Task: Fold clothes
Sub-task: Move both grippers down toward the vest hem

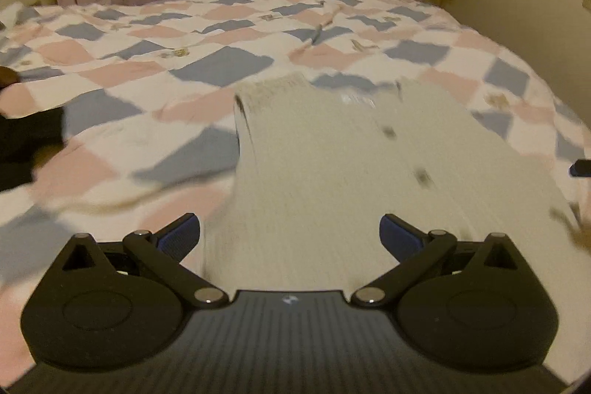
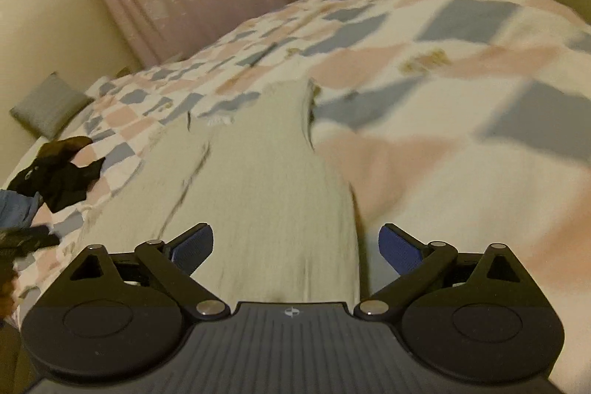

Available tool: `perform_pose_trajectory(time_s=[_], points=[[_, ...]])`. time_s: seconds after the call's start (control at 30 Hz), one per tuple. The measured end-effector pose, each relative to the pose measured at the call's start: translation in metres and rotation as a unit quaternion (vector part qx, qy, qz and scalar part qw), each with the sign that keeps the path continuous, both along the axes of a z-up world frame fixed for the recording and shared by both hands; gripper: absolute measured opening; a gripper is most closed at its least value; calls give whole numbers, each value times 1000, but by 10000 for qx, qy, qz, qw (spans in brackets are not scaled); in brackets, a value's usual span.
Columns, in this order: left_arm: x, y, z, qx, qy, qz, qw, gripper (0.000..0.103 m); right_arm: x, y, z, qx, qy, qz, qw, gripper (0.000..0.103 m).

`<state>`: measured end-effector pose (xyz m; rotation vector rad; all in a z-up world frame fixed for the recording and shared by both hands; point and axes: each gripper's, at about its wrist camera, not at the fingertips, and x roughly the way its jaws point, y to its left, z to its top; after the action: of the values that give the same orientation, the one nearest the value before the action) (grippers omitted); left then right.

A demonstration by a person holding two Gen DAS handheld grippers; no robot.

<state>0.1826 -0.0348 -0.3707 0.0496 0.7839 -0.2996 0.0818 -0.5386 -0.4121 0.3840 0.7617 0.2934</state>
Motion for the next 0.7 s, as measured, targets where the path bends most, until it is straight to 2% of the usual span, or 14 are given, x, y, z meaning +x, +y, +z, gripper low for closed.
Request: perform_pose_trajectory(time_s=[0.13, 0.27, 0.43, 0.6, 0.63, 0.7], points=[[91, -1, -19, -285, 232, -10, 9993, 102, 91, -7, -8, 417, 88, 304, 9986, 97], [161, 2, -46, -304, 463, -2, 9985, 102, 174, -7, -24, 531, 283, 436, 9972, 97], [214, 13, -73, -570, 593, 88, 9966, 102, 256, -7, -54, 699, 547, 321, 9955, 96], [243, 15, -88, -1019, 624, 165, 9927, 102, 298, 1, -76, 1043, 706, 327, 9915, 95], [247, 14, -90, -1095, 615, 158, 9920, 98, 302, 4, -78, 1033, 711, 342, 9915, 94], [248, 6, -89, -1107, 531, 68, 9924, 80, 309, 10, -81, 969, 695, 368, 9922, 88]])
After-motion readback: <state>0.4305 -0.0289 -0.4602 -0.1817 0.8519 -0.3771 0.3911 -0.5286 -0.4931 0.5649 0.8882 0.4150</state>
